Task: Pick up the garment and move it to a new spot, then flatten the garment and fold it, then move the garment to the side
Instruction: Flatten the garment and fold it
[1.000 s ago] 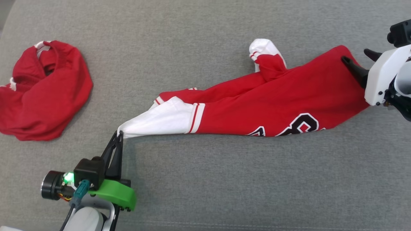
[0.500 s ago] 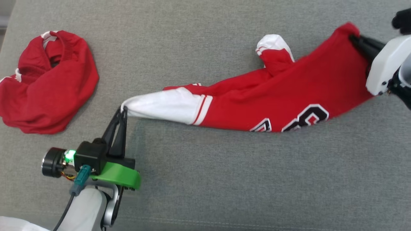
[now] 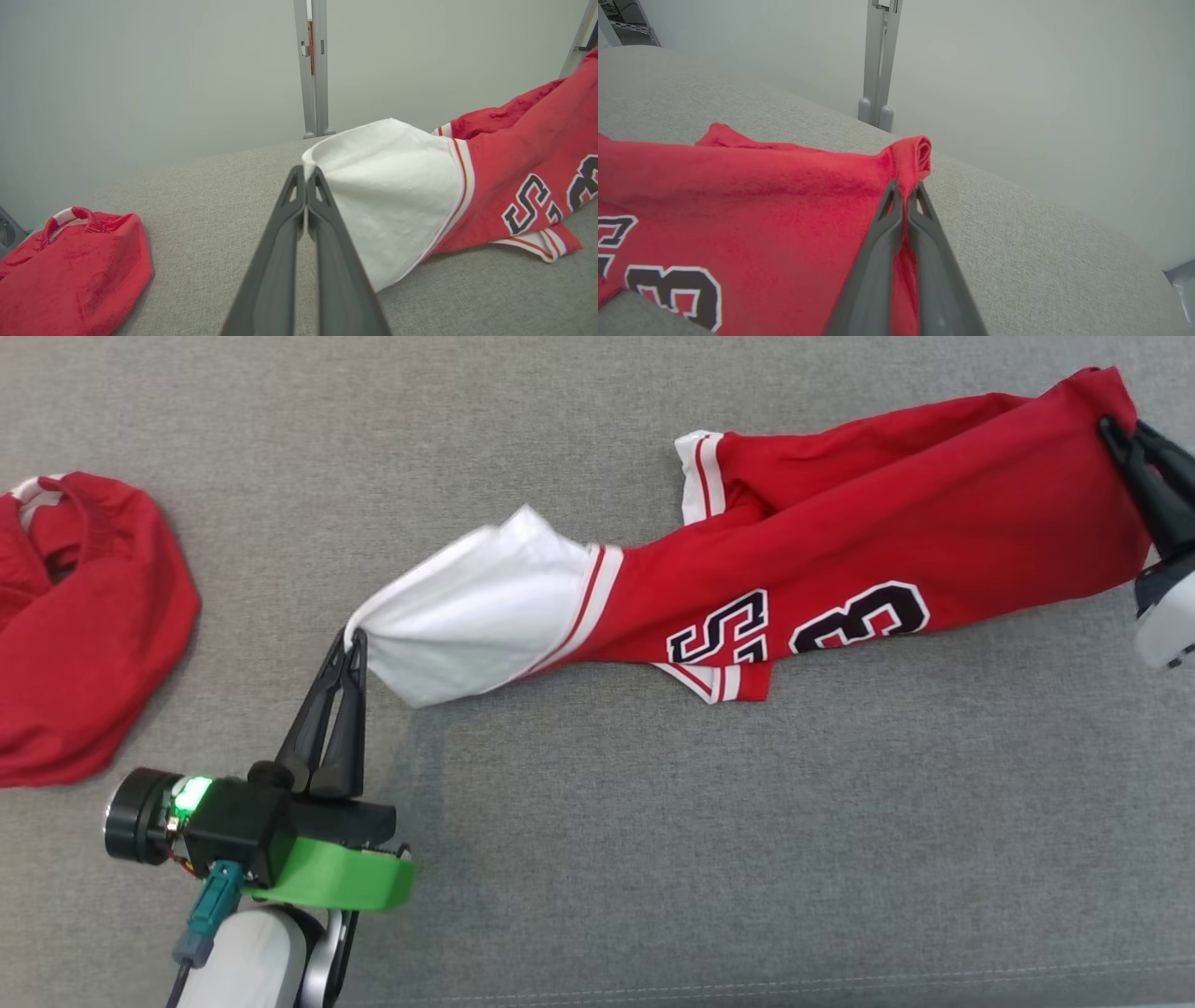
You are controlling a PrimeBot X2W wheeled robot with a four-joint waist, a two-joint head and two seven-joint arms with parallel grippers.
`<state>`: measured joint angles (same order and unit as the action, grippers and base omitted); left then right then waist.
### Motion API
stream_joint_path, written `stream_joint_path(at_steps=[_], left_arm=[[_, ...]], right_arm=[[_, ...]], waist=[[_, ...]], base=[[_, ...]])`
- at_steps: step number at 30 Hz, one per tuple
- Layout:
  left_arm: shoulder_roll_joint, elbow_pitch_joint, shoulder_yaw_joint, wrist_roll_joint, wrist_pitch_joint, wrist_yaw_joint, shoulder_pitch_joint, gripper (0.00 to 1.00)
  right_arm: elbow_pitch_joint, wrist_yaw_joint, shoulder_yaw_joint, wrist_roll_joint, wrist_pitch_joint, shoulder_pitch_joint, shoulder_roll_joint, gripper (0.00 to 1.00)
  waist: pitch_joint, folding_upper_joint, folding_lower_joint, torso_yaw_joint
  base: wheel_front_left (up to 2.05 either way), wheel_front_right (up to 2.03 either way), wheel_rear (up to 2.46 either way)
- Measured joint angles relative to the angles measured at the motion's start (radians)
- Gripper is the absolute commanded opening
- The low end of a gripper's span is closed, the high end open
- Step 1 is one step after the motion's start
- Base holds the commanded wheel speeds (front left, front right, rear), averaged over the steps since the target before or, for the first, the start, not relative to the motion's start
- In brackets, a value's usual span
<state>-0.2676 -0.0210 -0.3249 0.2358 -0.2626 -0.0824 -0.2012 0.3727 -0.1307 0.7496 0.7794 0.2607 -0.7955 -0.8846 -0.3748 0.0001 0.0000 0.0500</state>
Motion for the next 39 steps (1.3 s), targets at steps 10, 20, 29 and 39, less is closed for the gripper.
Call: stream_joint_path(at_steps=[10,20,29,39], left_arm=[[0.036,0.045,0.056,-0.014,0.000,0.027,0.058,0.00],[0.059,0.067,0.091,-0.045,0.000,0.053,0.093,0.00],[0.091,0.069,0.108,-0.062,0.000,0.074,0.109,0.00],[0.108,0.076,0.124,-0.079,0.000,0.096,0.113,0.00]], right_arm=[[-0.177,0.000,-0.241,-0.269,0.002,0.455,0.194,0.39],[-0.241,0.000,-0.332,-0.279,0.002,0.694,0.306,1.00],[-0.323,0.000,-0.347,-0.150,0.002,0.727,0.379,1.00],[-0.283,0.000,-0.288,-0.065,0.002,0.671,0.382,1.00]], waist=[[-0.009,-0.0001,0.0000,-0.052],[0.042,-0.0001,0.0000,-0.076],[0.063,0.0000,0.0000,-0.093],[0.067,0.0000,0.0000,-0.065]], base=[[0.00,0.00,0.00],[0.00,0.00,0.00],[0.00,0.00,0.00],[0.00,0.00,0.00]])
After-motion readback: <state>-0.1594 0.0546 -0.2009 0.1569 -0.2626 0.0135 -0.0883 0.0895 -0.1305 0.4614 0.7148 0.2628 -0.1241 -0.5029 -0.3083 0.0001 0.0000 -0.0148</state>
